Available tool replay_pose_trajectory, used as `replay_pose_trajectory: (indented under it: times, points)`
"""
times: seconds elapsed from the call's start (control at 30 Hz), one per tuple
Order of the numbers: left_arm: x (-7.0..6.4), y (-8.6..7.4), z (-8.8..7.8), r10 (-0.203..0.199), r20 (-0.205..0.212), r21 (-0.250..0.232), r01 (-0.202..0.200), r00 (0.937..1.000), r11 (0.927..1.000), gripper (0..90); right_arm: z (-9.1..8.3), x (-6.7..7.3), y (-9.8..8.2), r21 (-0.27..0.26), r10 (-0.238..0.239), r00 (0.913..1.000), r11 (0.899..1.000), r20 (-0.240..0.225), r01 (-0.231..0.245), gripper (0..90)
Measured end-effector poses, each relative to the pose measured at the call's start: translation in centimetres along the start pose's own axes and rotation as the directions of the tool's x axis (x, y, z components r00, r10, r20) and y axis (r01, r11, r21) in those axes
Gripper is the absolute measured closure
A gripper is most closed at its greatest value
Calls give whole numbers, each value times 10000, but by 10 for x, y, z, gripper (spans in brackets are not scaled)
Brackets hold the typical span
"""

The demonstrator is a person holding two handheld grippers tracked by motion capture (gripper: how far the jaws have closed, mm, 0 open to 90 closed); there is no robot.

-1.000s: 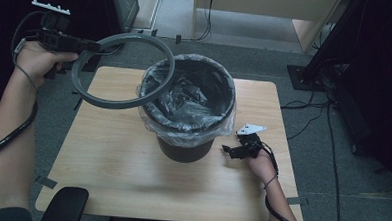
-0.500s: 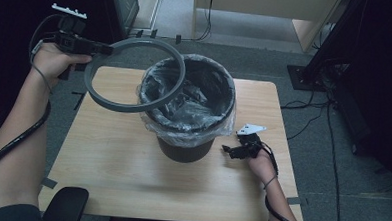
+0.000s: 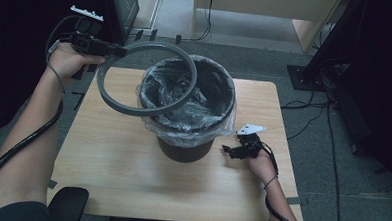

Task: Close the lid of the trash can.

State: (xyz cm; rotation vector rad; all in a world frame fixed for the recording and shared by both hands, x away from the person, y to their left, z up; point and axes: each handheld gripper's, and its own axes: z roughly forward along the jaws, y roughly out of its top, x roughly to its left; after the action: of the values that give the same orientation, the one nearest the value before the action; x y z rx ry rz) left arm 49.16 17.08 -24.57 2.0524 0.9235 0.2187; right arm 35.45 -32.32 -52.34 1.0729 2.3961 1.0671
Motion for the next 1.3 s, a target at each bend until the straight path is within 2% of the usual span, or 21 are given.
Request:
replay_pose_trajectory:
  times: [0.57, 0.97, 1.3]
  points:
    - [-24, 16, 26, 615, 519, 96, -621, 9968, 9980, 785, 0, 0, 0, 1, 1, 10000, 10000, -2, -1, 130]
    - [-35, 24, 46, 800, 706, -48, -799, 9943, 9968, 785, 0, 0, 0, -2, -3, 10000, 10000, -6, 3, 130]
    - [-47, 32, 58, 1145, 1059, 51, -1157, 9878, 9933, 784, 0, 0, 0, -6, -4, 10000, 10000, -7, 4, 130]
